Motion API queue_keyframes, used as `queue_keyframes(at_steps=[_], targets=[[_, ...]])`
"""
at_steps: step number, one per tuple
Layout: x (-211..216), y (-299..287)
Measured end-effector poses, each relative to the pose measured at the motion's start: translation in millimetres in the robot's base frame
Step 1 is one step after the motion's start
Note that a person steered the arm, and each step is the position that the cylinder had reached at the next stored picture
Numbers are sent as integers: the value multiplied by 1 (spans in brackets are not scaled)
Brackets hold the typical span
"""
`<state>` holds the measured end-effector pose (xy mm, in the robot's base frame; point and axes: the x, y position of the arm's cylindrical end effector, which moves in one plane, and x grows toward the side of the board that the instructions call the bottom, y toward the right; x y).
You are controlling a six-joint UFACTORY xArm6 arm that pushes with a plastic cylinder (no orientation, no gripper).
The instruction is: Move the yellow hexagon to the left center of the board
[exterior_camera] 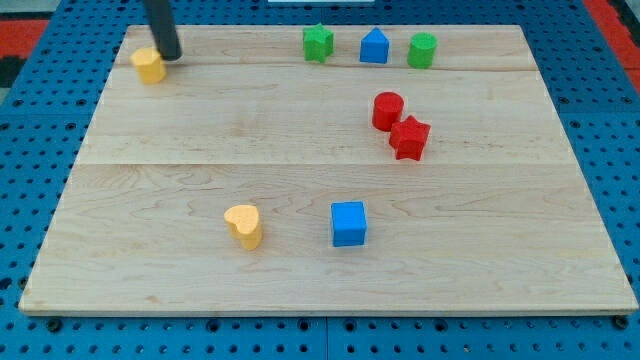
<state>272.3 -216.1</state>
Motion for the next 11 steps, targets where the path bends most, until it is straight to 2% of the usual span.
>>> queue_keyframes(at_steps=[1,2,3,4,5,8,9,10,11], targets=[[54,-7],[21,8],[-18,-17],[-9,-38],[31,-35],[65,-48],[61,-48],[33,-49],[55,-52]])
